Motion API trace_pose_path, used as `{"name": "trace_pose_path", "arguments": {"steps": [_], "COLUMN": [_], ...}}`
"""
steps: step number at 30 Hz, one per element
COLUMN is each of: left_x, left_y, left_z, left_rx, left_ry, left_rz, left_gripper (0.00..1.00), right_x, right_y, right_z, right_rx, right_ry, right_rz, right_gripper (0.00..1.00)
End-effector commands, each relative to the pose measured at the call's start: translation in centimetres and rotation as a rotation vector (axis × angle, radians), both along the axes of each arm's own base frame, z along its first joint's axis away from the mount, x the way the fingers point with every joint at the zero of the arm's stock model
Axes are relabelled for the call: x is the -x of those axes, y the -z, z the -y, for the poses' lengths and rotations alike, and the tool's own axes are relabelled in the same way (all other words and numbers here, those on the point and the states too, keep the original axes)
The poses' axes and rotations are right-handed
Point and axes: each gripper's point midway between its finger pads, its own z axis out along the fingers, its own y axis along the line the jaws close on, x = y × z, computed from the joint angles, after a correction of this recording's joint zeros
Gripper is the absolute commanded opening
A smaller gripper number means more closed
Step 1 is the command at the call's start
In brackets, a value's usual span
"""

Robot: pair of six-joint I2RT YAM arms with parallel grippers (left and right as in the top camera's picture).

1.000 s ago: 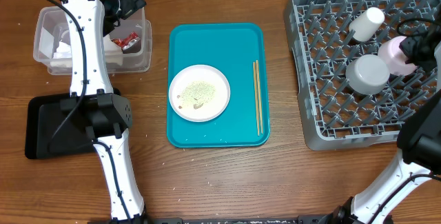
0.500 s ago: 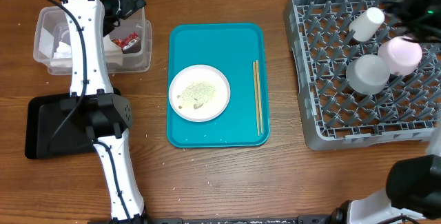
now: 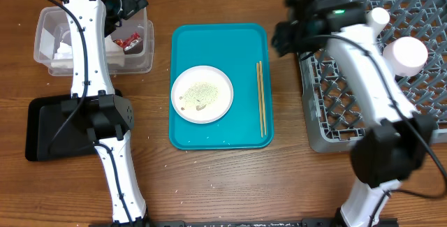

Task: Sort waste into correct bins and load items into the dishwasher
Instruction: 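Move the right gripper back to the chopsticks on the tray, then close the right gripper on one wooden chopstick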

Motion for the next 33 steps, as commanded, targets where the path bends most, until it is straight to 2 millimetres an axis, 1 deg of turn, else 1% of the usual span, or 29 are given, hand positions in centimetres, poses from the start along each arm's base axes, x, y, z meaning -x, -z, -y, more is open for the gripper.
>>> {"name": "trace_pose_path", "arguments": {"steps": [1,3,5,7,9,10,11,12,16,23,25,33], "left_x": [0.1,0.1,0.1,0.1,0.1,0.1,0.1,0.1,0.1,0.1,0.1,0.1], "left_y": [-1.2,-1.2,-1.2,-1.2,-1.2,-1.2,-1.2,-1.2,-1.2,-1.2,-1.2,-1.2], "left_z": [0.1,0.1,0.1,0.1,0.1,0.1,0.1,0.1,0.1,0.1,0.1,0.1], "left_rx": [0.006,0.006,0.006,0.006,0.006,0.006,0.006,0.006,0.006,0.006,0.006,0.006], "left_ry": [-0.002,-0.002,-0.002,-0.002,-0.002,-0.002,-0.002,-0.002,-0.002,-0.002,-0.002,-0.002], "left_rz": [0.026,0.026,0.026,0.026,0.026,0.026,0.026,0.026,0.026,0.026,0.026,0.026], "left_gripper": [1.0,1.0,1.0,1.0,1.0,1.0,1.0,1.0,1.0,1.0,1.0,1.0], "right_x": [0.8,1.8,2.7,3.4,3.9,4.1,4.2,4.1,4.2,4.1,3.6,3.3], "right_y": [4.2,6.0,7.2,8.5,9.5,10.1,11.0,11.5,13.2,14.4,14.4,14.4], "right_z": [-1.3,-2.5,-3.4,-4.3,-5.0,-5.1,-5.0,-4.7,-4.3,-4.1,-3.7,-3.7], "right_rx": [0.105,0.121,0.137,0.152,0.161,0.166,0.179,0.197,0.227,0.245,0.268,0.272], "right_ry": [-0.035,-0.056,-0.082,-0.107,-0.116,-0.097,-0.063,-0.046,-0.044,-0.041,-0.034,-0.031], "right_rz": [-0.078,-0.132,-0.168,-0.201,-0.225,-0.241,-0.263,-0.272,-0.297,-0.305,-0.285,-0.271], "right_gripper": [0.42,0.37,0.34,0.28,0.27,0.27,0.25,0.24,0.24,0.25,0.25,0.25]}}
